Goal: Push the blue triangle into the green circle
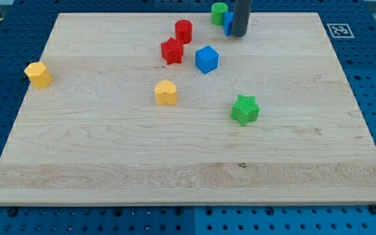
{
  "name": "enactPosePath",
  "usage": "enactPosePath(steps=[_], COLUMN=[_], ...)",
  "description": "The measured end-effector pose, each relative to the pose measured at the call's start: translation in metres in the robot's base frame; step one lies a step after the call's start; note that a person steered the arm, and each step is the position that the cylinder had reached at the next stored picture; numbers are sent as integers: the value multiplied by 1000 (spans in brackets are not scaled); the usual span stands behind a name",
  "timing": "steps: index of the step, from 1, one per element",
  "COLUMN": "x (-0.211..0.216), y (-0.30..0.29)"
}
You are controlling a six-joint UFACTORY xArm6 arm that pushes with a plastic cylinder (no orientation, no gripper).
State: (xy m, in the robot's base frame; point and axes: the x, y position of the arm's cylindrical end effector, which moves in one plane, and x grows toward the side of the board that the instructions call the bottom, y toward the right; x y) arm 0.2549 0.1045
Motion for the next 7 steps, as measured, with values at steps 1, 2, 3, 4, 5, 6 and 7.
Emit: enactPosePath(steps=[1, 2, 3, 4, 5, 6, 7], x=[-8, -5, 21, 49, 78, 115, 157], y=[0, 2, 36, 75, 95, 87, 76])
